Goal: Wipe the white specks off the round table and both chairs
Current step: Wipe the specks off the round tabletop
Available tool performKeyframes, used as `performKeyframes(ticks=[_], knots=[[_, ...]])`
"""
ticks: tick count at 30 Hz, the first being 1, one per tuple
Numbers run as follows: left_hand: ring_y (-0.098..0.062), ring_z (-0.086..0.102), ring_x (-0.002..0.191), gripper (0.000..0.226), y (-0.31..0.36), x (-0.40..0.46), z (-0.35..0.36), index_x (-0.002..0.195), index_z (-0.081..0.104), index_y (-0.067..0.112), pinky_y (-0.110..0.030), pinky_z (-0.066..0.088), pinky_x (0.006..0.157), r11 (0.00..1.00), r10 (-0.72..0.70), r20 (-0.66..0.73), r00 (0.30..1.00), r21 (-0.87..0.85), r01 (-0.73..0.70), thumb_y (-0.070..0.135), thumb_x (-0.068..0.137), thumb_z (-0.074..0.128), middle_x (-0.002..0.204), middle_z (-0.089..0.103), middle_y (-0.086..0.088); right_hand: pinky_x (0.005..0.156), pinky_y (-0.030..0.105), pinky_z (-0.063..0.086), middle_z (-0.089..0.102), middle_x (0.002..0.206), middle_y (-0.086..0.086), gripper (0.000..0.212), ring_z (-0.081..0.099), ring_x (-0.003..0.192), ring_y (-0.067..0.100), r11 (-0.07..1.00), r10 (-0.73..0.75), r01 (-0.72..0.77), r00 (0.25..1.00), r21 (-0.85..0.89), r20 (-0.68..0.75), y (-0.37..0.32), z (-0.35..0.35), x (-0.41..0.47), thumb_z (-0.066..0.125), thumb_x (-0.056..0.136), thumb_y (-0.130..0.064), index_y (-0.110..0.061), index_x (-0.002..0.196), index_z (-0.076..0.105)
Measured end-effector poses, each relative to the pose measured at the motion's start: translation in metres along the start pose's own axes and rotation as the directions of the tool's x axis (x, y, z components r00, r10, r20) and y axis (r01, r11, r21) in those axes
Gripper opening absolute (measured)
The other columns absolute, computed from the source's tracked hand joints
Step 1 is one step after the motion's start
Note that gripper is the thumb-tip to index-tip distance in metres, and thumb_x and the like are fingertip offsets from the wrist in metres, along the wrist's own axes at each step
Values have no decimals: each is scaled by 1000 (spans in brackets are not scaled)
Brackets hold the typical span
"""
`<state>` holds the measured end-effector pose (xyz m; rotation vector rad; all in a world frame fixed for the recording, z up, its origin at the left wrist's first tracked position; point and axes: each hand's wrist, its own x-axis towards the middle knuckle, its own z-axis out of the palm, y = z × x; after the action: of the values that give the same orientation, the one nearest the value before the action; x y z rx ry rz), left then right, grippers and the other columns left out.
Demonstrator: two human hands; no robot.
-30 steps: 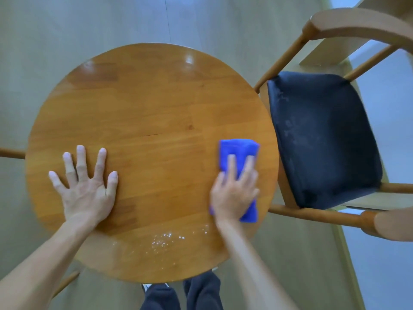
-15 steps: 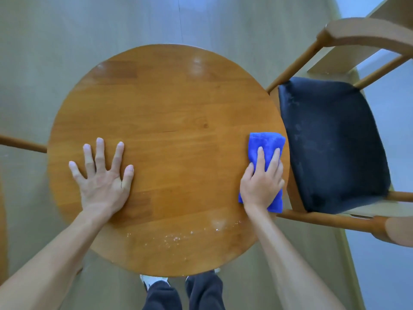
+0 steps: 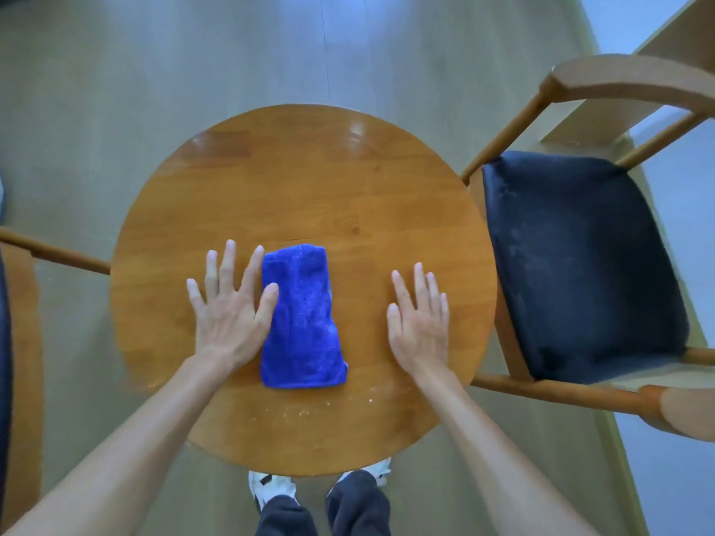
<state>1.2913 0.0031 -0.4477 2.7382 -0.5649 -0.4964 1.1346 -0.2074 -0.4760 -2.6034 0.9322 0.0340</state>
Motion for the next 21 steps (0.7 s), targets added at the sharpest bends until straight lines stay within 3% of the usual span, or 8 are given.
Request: performKeyframes(ticks=[3,8,14,17,19,21], knots=[[-25,-8,148,70,37,-4,26,151,14,35,-59,2,114,997,83,-14,996,5,-83,61,86,13,162,-4,0,119,56,14,16,162,10,60,13,149,30,986,-16,20,1000,-168,26,50,-5,18,21,96,-46,-27,151,32],[-39,16,144,73,76,-5,67,149,30,21,-59,31,107,997,30,-131,991,79,-20,51,83,39,158,19,-13,118,54,13,21,160,11,55,17,149,30,968,-109,97,993,-233,-40,68,7,20,26,99,-46,-29,151,30],[-41,27,141,69,148,-36,105,147,34,26,-55,36,105,918,380,-108,918,164,-361,35,83,60,155,29,-15,115,54,23,31,157,11,48,26,146,29,976,-145,121,982,-182,-122,72,6,22,29,101,-35,-26,146,42],[-37,33,139,59,95,-19,90,143,44,22,-52,40,103,898,438,-149,886,125,-423,28,86,59,152,35,-12,116,53,19,30,157,11,49,23,147,28,976,-154,133,982,-174,-112,70,5,20,29,100,-35,-26,146,41],[-37,34,139,56,22,-4,62,141,47,17,-52,40,104,949,313,-237,920,101,-297,30,86,55,150,38,-13,117,53,16,28,158,11,50,21,147,28,977,-148,129,984,-167,-103,70,3,20,28,100,-35,-25,147,39],[-36,29,141,57,-52,2,26,142,45,14,-52,34,109,996,88,-311,946,55,-75,31,88,54,152,34,-13,117,54,16,28,158,12,50,20,147,29,978,-144,124,983,-170,-110,67,3,20,27,100,-35,-25,148,38]])
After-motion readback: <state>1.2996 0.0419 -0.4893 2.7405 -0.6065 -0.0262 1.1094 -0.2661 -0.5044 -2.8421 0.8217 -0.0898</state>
